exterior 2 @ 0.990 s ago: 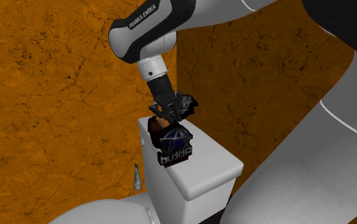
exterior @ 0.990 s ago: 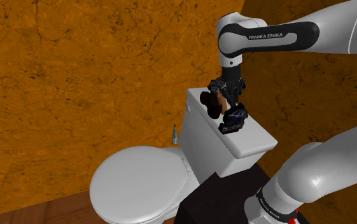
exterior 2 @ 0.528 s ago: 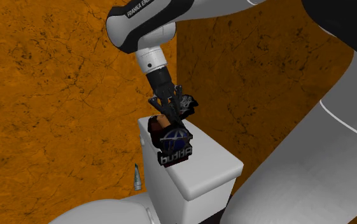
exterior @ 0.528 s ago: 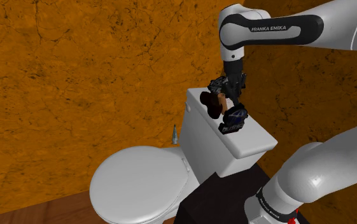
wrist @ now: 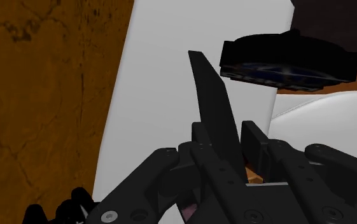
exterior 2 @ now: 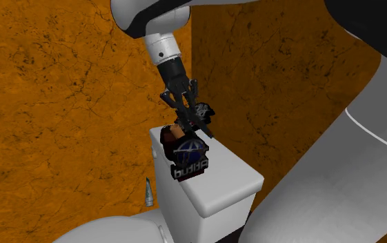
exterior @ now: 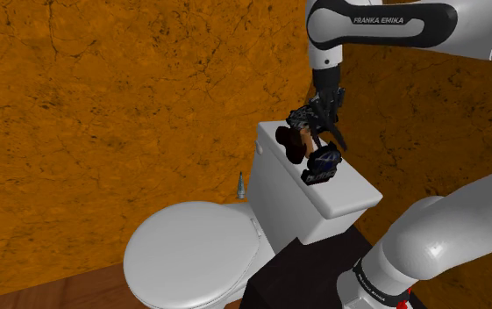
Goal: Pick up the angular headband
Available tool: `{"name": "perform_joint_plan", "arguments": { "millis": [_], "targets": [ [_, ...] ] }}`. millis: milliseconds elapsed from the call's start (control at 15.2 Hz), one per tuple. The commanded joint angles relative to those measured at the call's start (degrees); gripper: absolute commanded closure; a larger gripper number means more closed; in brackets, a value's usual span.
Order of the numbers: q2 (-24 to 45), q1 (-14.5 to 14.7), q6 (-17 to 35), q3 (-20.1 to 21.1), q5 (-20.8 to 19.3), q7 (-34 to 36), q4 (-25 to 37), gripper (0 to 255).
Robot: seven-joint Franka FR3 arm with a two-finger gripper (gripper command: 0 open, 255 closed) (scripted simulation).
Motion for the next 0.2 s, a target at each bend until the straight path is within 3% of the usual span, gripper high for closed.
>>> {"name": "perform_joint_plan", "arguments": {
  "millis": [0, 132],
  "targets": [
    [0.09, -0.01, -1.48, 0.05, -0.05, -0.29, 1.57, 255],
    [0.10, -0.01, -1.59, 0.06, -0.05, -0.31, 1.70, 255]
  ]
}}
